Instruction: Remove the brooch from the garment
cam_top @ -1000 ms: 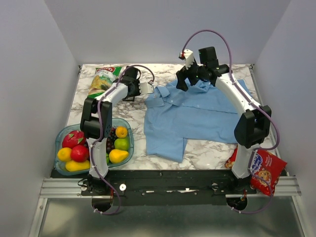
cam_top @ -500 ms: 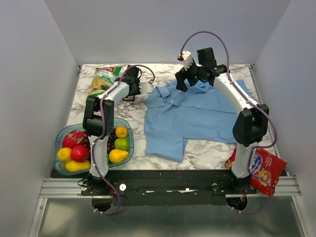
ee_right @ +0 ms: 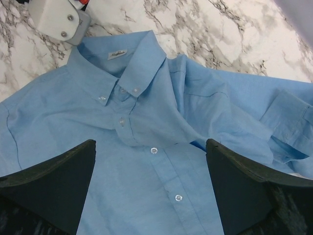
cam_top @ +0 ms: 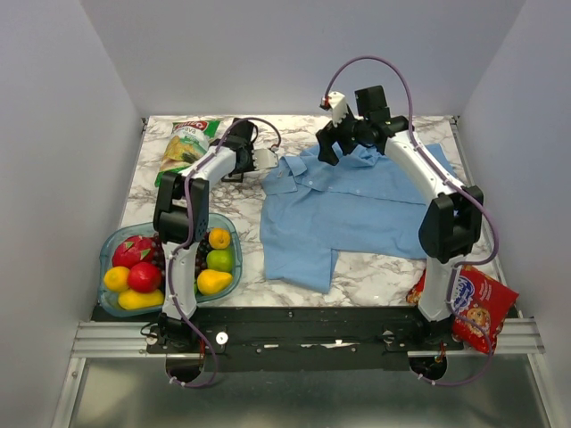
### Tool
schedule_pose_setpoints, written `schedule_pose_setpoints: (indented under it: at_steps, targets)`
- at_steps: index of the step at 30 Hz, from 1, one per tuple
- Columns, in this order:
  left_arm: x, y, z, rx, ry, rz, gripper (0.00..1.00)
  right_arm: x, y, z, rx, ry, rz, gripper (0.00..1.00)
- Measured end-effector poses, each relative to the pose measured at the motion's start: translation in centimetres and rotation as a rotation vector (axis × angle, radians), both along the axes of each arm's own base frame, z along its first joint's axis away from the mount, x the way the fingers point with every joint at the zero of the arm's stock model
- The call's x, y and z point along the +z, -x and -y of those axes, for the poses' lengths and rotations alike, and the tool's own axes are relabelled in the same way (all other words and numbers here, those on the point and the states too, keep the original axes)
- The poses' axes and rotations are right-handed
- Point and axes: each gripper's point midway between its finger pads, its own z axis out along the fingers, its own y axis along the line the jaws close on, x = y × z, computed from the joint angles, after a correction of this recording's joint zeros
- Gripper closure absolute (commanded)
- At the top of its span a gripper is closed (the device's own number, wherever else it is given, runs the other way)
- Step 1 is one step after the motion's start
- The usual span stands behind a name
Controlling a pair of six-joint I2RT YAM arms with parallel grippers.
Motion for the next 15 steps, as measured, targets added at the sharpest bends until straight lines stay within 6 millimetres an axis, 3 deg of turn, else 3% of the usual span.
schedule_pose_setpoints:
  at_steps: [9, 15]
  targets:
    - [-0.3, 0.3, 0.2, 0.031, 0.002, -0.039, 0.82, -0.7, -0.2, 0.0, -0.001, 0.007, -0.01, 0.0]
    - [-0.8, 1.4, 0.0, 0.059, 0.01, -0.089, 0.8, -0.6, -0.5, -0.1, -0.002, 0.006, -0.006, 0.0]
